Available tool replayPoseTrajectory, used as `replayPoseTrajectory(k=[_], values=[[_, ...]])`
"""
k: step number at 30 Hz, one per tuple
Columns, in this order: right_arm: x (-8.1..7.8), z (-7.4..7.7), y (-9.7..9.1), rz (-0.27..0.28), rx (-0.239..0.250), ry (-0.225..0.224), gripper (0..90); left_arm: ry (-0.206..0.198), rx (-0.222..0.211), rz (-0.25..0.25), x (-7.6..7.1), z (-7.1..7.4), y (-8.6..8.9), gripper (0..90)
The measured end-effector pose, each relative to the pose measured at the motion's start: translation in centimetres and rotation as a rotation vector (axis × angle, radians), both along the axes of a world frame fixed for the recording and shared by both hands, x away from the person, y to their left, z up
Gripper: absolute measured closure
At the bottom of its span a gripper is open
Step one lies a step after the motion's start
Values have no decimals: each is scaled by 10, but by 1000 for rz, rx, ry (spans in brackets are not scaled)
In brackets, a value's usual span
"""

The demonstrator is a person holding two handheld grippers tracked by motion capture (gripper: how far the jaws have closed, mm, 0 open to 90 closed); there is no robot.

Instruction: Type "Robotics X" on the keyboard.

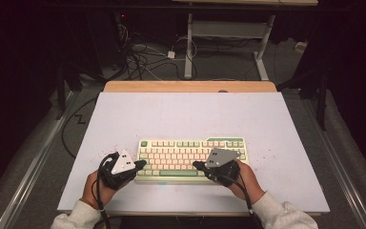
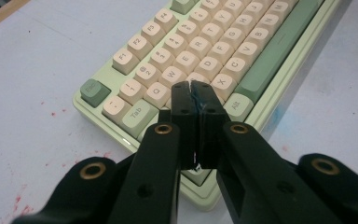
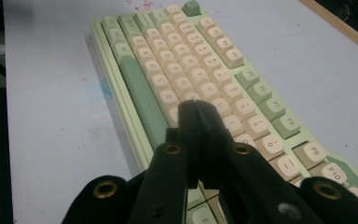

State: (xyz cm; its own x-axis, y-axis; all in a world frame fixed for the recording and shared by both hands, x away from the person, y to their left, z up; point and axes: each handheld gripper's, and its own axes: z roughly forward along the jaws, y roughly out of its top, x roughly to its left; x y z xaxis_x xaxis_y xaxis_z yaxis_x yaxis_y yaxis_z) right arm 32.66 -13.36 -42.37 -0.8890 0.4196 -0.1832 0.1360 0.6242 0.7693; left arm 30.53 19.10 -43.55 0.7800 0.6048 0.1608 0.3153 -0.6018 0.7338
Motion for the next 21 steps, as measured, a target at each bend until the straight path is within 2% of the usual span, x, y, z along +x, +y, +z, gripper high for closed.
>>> replayPoseTrajectory(k=[2,5,9,21], values=[[0,1,-1,1,-2,-5,900,3,-5,-9,-1,-1,-4,862],[0,1,-1,0,-2,-9,900,17,-6,-48,-2,-5,-16,863],[0,5,-3,-5,9,-17,900,30,25,-97,-1,-8,-36,863],[1,16,-13,-24,42,-37,900,52,29,-130,6,-13,-59,863]])
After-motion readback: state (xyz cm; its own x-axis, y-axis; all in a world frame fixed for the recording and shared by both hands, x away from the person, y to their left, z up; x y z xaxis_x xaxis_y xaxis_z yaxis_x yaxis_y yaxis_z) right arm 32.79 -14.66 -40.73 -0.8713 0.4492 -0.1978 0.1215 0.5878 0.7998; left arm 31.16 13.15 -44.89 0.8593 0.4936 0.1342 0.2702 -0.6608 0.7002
